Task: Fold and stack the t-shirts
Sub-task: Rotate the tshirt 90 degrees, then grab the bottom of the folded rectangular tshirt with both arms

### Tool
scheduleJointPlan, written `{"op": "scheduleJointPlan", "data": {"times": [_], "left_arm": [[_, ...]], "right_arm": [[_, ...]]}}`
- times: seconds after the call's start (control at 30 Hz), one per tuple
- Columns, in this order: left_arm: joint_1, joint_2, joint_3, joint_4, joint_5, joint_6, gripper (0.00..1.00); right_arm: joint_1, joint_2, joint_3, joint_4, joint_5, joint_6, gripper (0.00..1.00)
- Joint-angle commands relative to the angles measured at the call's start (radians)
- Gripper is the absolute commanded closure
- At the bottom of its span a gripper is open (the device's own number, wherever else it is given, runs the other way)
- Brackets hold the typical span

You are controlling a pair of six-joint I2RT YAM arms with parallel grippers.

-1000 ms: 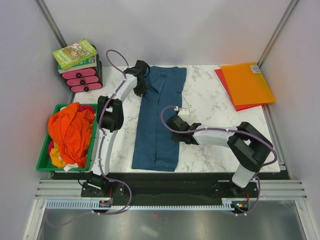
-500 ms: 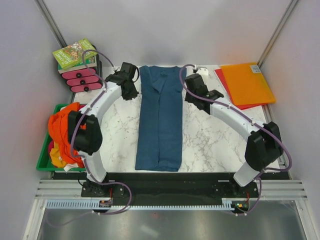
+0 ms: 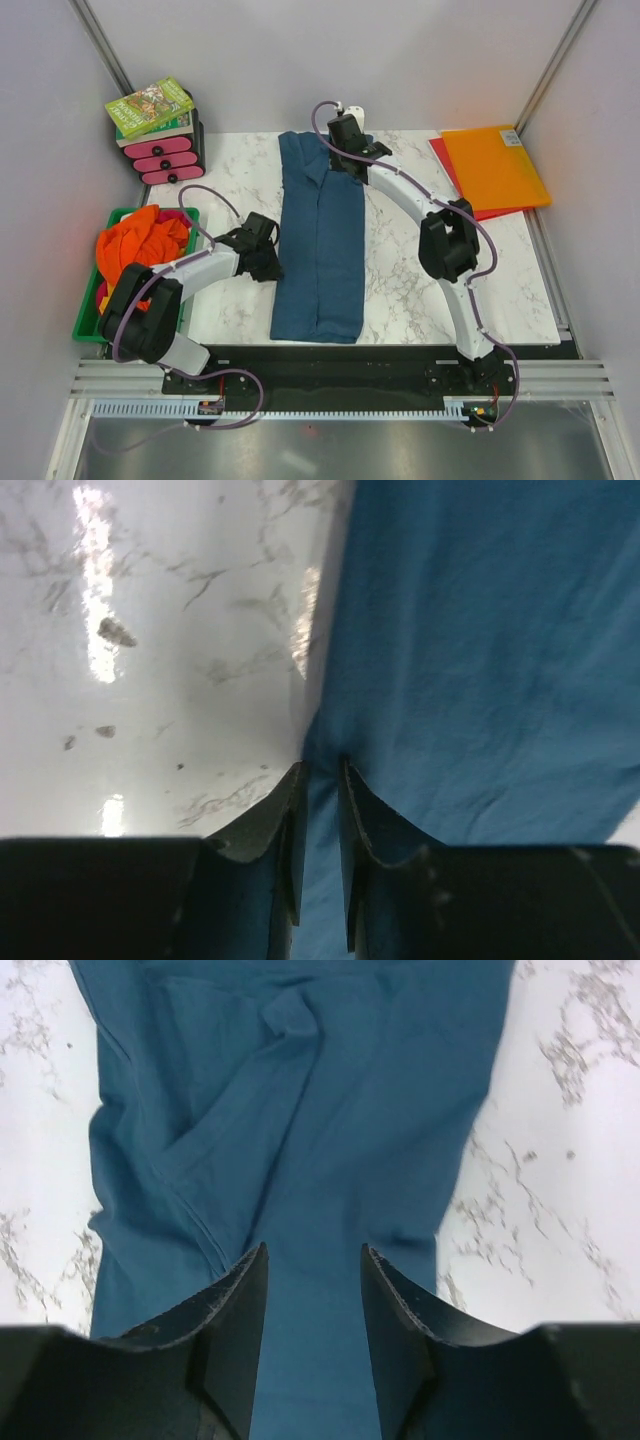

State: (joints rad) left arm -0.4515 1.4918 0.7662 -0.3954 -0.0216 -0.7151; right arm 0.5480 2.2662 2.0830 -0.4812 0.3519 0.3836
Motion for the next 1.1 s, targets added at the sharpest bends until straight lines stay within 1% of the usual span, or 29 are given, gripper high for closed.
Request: {"op": "scheduleJointPlan", "data": {"times": [0.0,0.07,0.1,0.2,0.33,0.43,0.63,0.73,0.83,0.97,1.07], "left_arm": [[-0.007,-0.036,0.010,0.125,0.054,-0.061,0.75],[-0.009,-0.034,0.019,0.127,0.058,-0.047,0.75],[-0.012,-0.034,0.022,0.127,0.061,-0.035,0.75],[-0.016,-0.039,0.025,0.118,0.071,-0.037,0.73],[-0.024,-0.022,0.031,0.109,0.080,-0.052,0.72],[-0.033,-0.002,0.041,0.102,0.081,-0.053,0.71],[-0.049,0.004,0.051,0.089,0.069,-0.047,0.71],[-0.049,0.007,0.051,0.081,0.069,-0.044,0.71],[-0.049,0.015,0.048,0.081,0.077,-0.047,0.71],[-0.050,0.042,0.051,0.076,0.089,-0.056,0.72],[-0.052,0.059,0.053,0.076,0.098,-0.061,0.72]], "right_arm": [[0.003,0.105,0.172,-0.007,-0.030,-0.061,0.47],[0.003,0.147,0.204,0.006,-0.050,-0.063,0.43],[0.006,0.157,0.209,0.010,-0.057,-0.064,0.38],[0.027,0.185,0.209,0.035,-0.051,-0.090,0.31],[0.062,0.211,0.192,0.053,-0.039,-0.121,0.31],[0.090,0.205,0.154,0.102,-0.014,-0.138,0.31],[0.127,0.207,0.140,0.173,0.009,-0.150,0.31],[0.127,0.246,0.187,0.148,0.018,-0.160,0.31],[0.127,0.271,0.195,0.145,0.039,-0.181,0.32],[0.127,0.297,0.201,0.145,0.126,-0.206,0.33],[0.122,0.325,0.213,0.153,0.156,-0.212,0.33]]}}
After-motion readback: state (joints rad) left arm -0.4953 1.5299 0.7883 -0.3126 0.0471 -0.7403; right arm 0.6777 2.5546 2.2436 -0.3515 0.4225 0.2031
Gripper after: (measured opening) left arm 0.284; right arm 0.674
